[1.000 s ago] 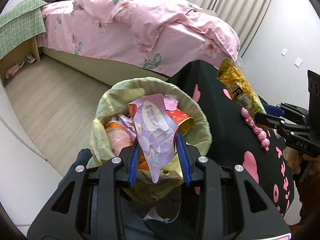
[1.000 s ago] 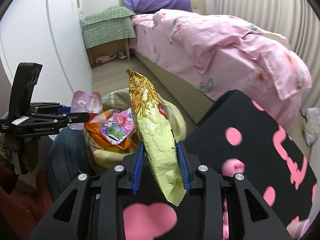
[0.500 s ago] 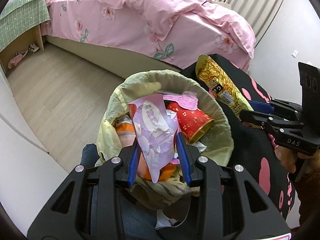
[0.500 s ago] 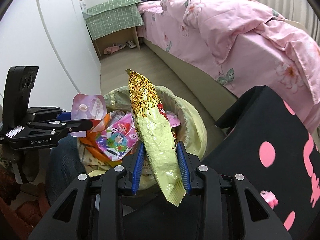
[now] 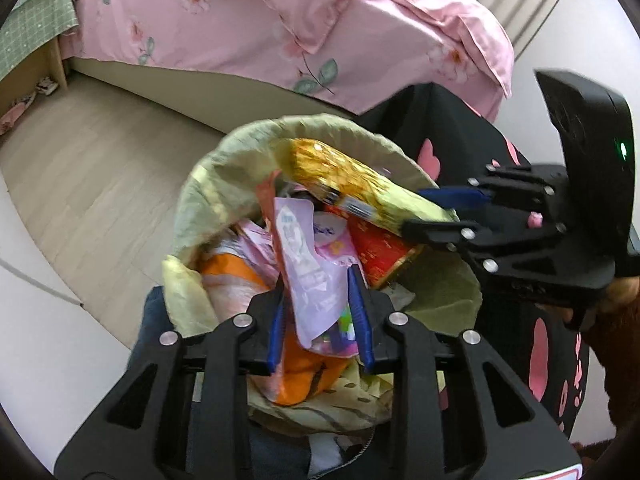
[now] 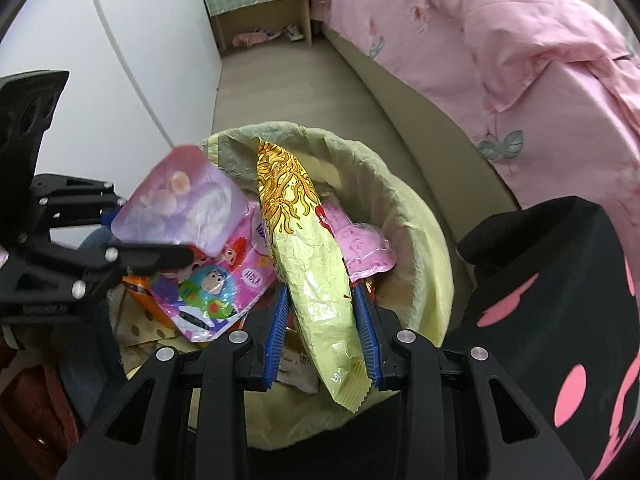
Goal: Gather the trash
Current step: 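Lower both tools into the bin and open both grippers to release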
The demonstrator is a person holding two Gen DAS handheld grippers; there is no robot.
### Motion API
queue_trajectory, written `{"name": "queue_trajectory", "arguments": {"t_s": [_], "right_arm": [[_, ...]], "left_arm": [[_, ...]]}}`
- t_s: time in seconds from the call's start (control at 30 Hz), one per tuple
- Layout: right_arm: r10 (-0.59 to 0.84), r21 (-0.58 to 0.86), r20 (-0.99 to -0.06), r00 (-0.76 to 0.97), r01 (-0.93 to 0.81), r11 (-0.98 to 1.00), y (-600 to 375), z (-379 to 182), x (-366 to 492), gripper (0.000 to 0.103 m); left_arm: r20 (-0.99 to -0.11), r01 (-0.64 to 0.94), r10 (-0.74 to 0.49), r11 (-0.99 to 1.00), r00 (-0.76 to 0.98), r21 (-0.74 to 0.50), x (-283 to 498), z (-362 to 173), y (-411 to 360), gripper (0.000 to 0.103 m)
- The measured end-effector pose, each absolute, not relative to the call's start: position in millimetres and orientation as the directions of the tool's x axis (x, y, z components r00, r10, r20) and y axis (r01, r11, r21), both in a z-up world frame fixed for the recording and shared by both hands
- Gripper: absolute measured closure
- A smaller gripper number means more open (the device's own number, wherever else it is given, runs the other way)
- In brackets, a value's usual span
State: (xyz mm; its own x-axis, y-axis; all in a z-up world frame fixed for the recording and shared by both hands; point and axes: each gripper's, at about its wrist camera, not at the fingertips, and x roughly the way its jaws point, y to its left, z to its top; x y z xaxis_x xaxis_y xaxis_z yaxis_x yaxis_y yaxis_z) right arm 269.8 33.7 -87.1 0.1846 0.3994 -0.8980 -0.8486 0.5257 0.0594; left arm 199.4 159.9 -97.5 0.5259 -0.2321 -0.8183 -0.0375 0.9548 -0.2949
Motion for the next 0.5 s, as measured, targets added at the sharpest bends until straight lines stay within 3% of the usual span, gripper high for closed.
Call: {"name": "queue_trajectory", "arguments": {"t_s": [0.5], "right_arm": [[0.427,0.136,-0.894,0.134,-0.827,0.545,27.2,-103.5,280.5,0.071]], "left_arm": [[-0.831,-0.039,-0.216,0.961,0.512,-0.274,193.5,-109.2,153.4,0.076]]}}
